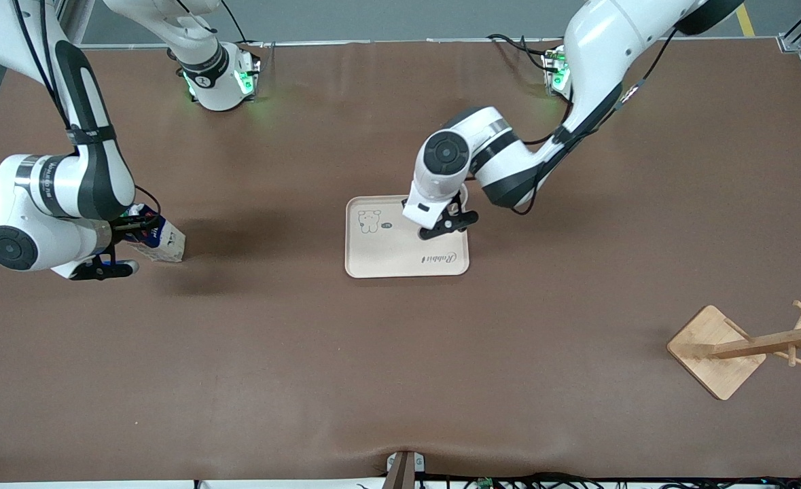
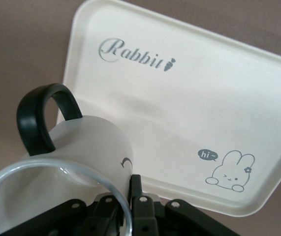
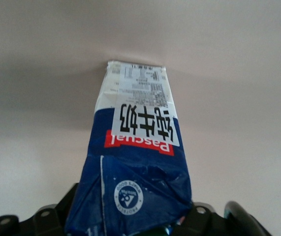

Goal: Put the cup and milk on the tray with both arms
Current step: 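Carry the white mug with the left gripper over the tray, then lower the mug onto the tray while the right gripper lifts the carton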

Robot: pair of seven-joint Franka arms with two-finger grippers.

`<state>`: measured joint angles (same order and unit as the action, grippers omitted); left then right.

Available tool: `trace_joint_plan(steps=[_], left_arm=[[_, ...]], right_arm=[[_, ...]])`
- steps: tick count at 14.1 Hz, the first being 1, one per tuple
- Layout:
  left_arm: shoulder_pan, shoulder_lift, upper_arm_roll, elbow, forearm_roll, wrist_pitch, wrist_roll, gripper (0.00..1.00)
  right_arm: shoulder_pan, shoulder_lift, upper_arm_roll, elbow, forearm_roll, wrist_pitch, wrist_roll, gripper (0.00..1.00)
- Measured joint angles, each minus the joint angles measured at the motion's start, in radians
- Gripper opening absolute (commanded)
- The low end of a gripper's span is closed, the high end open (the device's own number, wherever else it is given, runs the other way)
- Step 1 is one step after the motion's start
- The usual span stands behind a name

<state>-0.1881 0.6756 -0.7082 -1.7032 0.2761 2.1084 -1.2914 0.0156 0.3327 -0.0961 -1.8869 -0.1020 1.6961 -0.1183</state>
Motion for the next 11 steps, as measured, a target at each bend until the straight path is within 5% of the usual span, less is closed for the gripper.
trace_joint_plan(steps=[11], left_arm=[[-0.071,0.045,0.060,0.021,0.004,0.035,0.000,0.00]], right_arm=[[0.055,-0.025,0.017,0.115,0.036,-0.050,-0.002,0.00]])
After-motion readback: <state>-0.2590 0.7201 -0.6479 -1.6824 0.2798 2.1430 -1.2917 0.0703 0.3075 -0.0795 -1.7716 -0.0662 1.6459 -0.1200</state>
